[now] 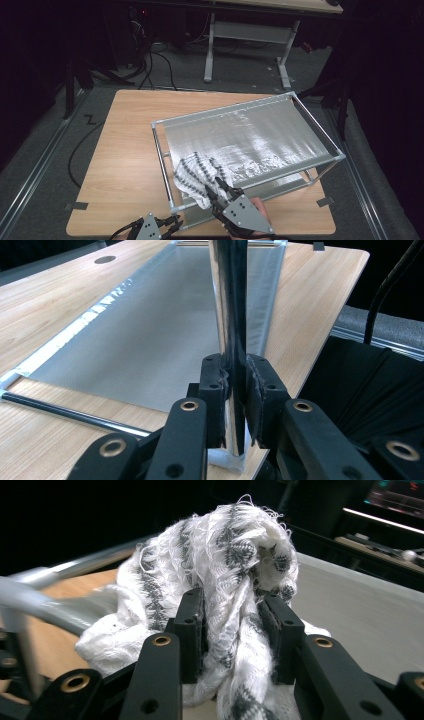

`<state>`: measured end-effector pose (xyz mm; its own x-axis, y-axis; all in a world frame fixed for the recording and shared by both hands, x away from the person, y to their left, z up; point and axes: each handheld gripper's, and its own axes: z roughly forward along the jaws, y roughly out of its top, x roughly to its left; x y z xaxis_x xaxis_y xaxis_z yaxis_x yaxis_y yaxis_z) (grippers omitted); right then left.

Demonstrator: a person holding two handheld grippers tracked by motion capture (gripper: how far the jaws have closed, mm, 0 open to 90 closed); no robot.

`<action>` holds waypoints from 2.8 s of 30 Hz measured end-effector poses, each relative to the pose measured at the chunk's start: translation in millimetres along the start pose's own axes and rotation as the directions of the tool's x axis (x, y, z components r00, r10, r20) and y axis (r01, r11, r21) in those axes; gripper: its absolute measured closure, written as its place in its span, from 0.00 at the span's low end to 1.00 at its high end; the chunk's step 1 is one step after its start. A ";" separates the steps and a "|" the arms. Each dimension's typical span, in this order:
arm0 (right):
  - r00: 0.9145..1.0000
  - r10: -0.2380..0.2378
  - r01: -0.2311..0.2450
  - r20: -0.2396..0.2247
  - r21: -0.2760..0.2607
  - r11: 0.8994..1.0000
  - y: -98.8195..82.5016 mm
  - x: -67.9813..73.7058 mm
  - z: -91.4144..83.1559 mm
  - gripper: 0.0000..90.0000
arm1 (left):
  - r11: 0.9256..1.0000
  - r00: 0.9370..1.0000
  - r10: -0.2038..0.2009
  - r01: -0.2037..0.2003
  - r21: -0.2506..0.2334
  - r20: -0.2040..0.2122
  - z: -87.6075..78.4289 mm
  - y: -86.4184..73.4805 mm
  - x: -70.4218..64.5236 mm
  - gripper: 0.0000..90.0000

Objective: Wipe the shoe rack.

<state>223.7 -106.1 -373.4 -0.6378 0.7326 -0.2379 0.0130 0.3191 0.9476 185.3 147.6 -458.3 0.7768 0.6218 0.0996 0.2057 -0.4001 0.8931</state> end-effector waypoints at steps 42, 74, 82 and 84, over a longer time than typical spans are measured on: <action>0.800 0.169 -0.231 0.576 0.036 0.972 -67.1 -211.2 -67.7 0.72 | 1.000 1.000 -0.012 0.012 0.009 0.002 1.6 0.1 2.6 0.87; 0.860 0.200 -0.247 0.470 0.040 0.968 -59.8 -197.4 -54.3 0.69 | 1.000 1.000 -0.014 0.014 0.006 0.000 2.3 -0.6 2.8 0.88; 0.904 0.175 -0.214 0.391 0.058 0.975 -49.6 -168.6 -42.7 0.69 | 1.000 1.000 -0.018 0.018 0.006 -0.001 2.6 -0.6 2.6 0.88; 0.915 0.165 -0.202 0.369 0.063 0.977 -46.7 -160.1 -39.3 0.70 | 1.000 1.000 -0.017 0.017 0.006 0.000 2.8 -0.5 2.7 0.88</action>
<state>295.0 -261.9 -371.2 -0.2973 0.9445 -0.1395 0.1896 0.2016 0.9609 189.0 147.6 -459.6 0.7734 0.6283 0.0844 0.2222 -0.3935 0.8921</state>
